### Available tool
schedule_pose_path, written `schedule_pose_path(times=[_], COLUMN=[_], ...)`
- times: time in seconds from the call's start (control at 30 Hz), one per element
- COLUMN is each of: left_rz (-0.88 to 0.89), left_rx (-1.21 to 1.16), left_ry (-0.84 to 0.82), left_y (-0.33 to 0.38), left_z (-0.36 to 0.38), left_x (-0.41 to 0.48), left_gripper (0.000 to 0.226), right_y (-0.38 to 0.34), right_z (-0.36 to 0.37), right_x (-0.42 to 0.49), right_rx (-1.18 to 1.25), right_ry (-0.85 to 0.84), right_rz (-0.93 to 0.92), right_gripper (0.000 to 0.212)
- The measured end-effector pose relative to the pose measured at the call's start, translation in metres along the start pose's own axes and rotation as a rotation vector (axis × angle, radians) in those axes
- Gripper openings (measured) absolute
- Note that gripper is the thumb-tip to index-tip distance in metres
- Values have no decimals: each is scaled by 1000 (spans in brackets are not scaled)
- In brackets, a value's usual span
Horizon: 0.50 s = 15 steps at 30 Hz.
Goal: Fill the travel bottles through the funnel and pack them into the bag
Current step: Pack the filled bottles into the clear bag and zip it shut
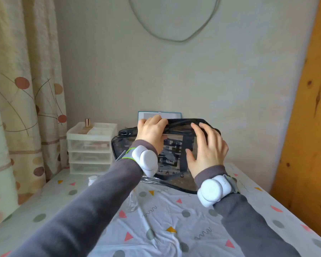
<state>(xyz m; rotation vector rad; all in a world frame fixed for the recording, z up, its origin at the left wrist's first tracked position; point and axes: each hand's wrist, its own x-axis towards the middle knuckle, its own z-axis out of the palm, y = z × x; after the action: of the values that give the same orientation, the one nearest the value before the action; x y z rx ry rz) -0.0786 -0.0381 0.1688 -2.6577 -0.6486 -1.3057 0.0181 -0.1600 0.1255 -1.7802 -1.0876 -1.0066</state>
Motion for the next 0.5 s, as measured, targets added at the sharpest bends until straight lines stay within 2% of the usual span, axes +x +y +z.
schedule_pose_path(times=[0.27,0.37,0.5], left_rz=[29,-1,-132], left_rx=[-136,-246,-384], left_ry=[-147,-222,-340], left_y=[51,63,65], left_z=[17,22,25], left_x=[-31,-39,-38], left_gripper=[30,34,27], right_y=[32,48,61], right_z=[-29,-33,-34], right_x=[-12,-25,-46], right_rx=[-221,-202,-150], right_ry=[-1,-31,-46], right_rz=[36,-8,-22], right_gripper=[73,63,55])
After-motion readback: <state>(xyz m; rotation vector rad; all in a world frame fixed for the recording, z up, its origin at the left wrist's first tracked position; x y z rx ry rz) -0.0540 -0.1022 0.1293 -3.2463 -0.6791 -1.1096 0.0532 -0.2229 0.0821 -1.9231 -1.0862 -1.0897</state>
